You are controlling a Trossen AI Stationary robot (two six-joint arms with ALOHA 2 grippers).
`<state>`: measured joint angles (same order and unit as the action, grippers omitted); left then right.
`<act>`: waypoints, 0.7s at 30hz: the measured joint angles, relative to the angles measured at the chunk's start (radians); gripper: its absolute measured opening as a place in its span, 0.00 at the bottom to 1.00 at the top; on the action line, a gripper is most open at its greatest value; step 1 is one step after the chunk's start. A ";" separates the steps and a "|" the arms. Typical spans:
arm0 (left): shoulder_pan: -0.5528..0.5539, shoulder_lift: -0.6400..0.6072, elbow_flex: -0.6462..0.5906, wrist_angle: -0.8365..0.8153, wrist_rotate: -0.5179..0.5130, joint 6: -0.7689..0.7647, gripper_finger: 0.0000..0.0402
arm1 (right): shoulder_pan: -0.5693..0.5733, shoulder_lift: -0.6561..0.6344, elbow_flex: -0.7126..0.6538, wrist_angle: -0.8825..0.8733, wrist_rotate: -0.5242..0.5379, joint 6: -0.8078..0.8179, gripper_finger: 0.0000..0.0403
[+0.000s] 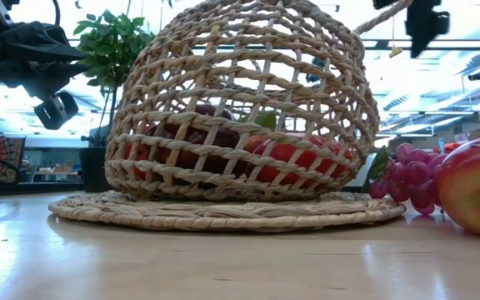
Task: Build produce basket
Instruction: Put the green apple into the brown basket
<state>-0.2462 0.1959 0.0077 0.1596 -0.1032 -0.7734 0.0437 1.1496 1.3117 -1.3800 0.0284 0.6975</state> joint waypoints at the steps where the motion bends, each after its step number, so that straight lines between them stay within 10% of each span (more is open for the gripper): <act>1: 0.000 0.000 0.000 0.000 0.000 0.000 0.16 | -0.004 -0.017 -0.022 -0.001 -0.001 0.030 0.69; 21: 0.000 0.000 0.000 0.000 0.000 0.001 0.15 | -0.096 -0.103 -0.419 -0.011 -0.210 0.063 0.79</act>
<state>-0.2459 0.1961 0.0078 0.1596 -0.1032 -0.7727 -0.0526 1.0462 0.8927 -1.3909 -0.1816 0.7606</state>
